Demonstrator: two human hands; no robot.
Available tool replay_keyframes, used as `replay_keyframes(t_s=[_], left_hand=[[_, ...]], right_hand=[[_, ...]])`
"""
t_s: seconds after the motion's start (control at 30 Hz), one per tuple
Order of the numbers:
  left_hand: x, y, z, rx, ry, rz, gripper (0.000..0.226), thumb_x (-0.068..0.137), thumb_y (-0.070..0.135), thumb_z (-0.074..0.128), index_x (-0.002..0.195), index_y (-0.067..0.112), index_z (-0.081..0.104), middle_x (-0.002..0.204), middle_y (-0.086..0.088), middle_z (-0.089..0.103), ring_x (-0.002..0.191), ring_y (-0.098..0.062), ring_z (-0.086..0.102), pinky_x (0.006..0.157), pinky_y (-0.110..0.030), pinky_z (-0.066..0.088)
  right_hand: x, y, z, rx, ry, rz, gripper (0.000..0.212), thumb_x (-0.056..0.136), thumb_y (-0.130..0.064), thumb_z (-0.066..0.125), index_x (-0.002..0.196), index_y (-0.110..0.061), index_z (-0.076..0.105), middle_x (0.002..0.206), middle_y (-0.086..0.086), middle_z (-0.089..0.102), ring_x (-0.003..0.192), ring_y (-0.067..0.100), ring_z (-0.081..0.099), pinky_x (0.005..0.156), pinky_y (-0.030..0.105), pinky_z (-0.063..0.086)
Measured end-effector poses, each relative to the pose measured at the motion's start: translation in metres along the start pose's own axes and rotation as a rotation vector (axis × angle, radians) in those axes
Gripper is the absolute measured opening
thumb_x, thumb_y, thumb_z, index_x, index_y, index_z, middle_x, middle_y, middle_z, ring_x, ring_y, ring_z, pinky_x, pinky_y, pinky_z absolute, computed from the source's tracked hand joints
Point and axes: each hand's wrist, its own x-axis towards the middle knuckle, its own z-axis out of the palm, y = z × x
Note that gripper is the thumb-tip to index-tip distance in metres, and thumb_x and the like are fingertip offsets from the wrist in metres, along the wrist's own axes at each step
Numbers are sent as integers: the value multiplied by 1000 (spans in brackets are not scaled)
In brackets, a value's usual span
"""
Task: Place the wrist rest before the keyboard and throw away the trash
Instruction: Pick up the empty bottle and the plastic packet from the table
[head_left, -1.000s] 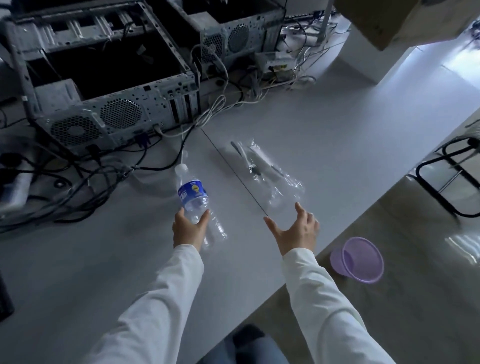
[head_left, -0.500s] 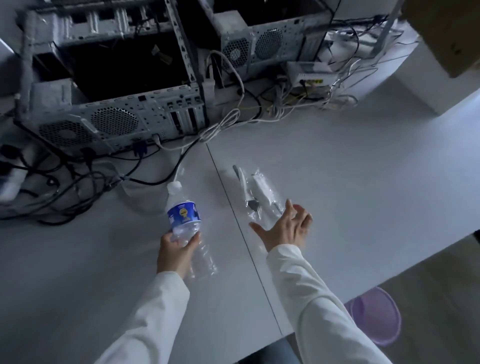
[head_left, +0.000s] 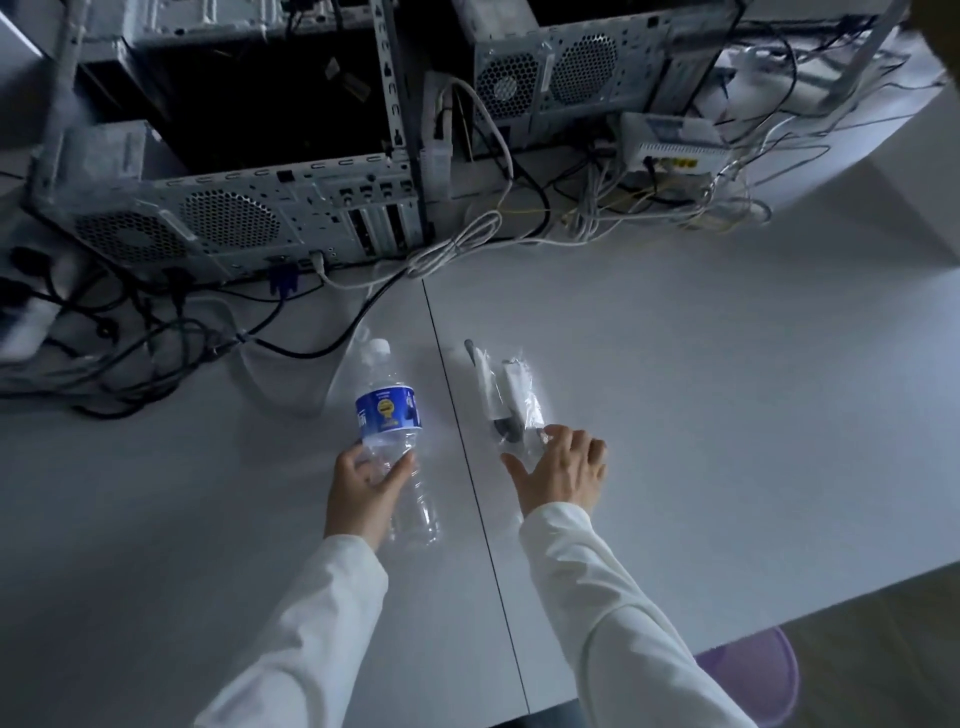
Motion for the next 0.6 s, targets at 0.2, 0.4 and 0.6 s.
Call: replay_keyframes(t_s=[0.2,0.4,0.6], left_hand=[[-1,0,-4,-35,-50,1,59,77,21,70,127,5,44,108,-6,52,95,-20,53,79,-25,36],[-2,1,-10,13,-142,37,69,61,41,74,117,9,54,115,-15,65,100,-29,64,65,-25,44],[-12,1,-3,62,-275,111,72,54,46,71,115,10,57,112,-16,67,97,-30,64,80,-43,51]], right_hand=[[-1,2,1,110,-11,92,33,84,-37,55,109,-17,62,117,6,63,117,26,39,92,30,28],[-12,8,-3,421,-3,229,24,80,-31,62,96,-15,71,103,8,74,108,31,52,84,30,39],[-36,27,-17,795,26,362,27,79,-20,67,98,-1,70,89,8,68,84,15,59,60,10,40]])
